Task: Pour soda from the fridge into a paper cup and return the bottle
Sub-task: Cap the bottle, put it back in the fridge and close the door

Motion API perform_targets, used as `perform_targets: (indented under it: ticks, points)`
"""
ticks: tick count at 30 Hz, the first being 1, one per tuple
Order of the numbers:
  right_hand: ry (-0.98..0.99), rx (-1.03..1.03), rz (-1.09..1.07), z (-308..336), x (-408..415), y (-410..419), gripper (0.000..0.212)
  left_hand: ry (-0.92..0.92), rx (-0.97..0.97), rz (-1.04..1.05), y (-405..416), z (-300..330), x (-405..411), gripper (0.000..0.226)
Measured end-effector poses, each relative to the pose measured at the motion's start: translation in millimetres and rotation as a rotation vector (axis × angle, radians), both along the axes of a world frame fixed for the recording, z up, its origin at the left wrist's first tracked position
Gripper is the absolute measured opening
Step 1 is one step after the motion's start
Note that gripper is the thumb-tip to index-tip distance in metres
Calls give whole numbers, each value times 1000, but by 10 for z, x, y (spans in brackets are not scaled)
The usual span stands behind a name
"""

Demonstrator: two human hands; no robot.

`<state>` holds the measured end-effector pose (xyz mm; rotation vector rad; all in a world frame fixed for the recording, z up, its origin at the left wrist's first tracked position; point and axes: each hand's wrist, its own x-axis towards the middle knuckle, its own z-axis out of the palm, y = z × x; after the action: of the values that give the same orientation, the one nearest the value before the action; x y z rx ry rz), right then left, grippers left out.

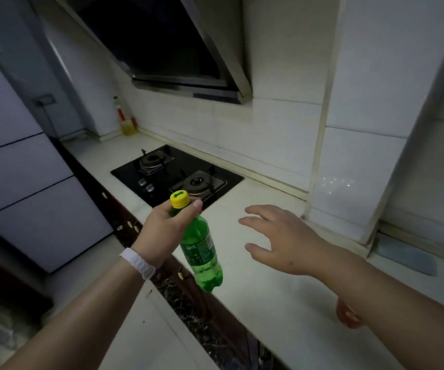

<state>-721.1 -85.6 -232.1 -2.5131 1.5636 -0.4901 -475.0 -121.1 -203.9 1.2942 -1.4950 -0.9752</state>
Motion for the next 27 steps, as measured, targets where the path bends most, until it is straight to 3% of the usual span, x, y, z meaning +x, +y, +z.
perform_targets:
  ticks: [27]
  points:
    - [58, -62, 402, 92, 4059, -1355, 52, 75, -35, 416, -414, -156, 3910, 10]
